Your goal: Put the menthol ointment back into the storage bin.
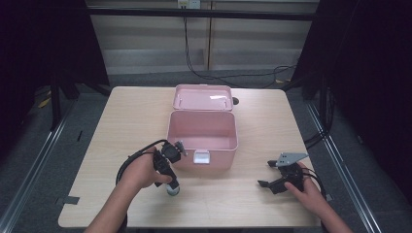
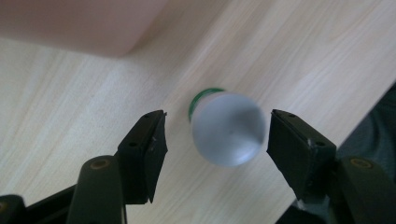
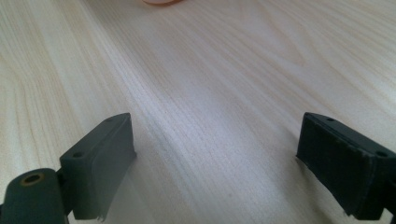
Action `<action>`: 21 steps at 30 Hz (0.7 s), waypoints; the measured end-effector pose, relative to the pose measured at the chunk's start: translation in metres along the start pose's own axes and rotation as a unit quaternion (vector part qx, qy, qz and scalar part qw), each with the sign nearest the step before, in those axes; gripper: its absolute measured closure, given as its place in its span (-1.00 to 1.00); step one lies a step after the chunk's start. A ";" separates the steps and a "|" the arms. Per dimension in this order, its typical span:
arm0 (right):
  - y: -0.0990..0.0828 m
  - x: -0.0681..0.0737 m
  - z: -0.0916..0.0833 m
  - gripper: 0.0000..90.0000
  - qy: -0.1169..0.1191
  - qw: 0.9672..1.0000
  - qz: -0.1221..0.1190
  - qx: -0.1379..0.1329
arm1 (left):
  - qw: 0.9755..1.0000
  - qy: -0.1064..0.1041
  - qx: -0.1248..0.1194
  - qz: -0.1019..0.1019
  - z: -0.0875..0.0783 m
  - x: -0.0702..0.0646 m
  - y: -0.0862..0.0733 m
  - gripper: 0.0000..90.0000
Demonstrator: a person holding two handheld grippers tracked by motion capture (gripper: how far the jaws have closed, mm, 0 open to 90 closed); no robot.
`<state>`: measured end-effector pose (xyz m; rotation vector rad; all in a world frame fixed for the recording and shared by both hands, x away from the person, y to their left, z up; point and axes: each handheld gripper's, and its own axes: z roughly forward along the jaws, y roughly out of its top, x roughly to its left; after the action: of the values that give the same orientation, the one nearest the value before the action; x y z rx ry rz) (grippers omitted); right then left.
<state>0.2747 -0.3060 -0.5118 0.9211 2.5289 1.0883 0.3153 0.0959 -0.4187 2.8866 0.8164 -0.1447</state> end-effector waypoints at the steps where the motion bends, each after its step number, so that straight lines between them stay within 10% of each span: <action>1: 0.000 0.000 0.000 -0.77 0.000 1.000 0.000 0.000 | 1.000 -0.003 0.001 -0.003 0.003 -0.001 0.000 -0.22; 12: 0.000 0.000 0.000 -0.77 0.000 1.000 0.000 0.000 | 0.999 -0.011 0.031 -0.007 0.019 -0.006 0.005 0.11; 21: 0.000 0.000 0.000 -0.77 -0.001 1.000 -0.001 -0.002 | 0.999 -0.036 0.027 -0.029 -0.025 -0.008 0.009 0.12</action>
<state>0.2749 -0.3060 -0.5118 0.9189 2.5253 1.0910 0.3146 0.0884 -0.3920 2.8885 0.8981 -0.2803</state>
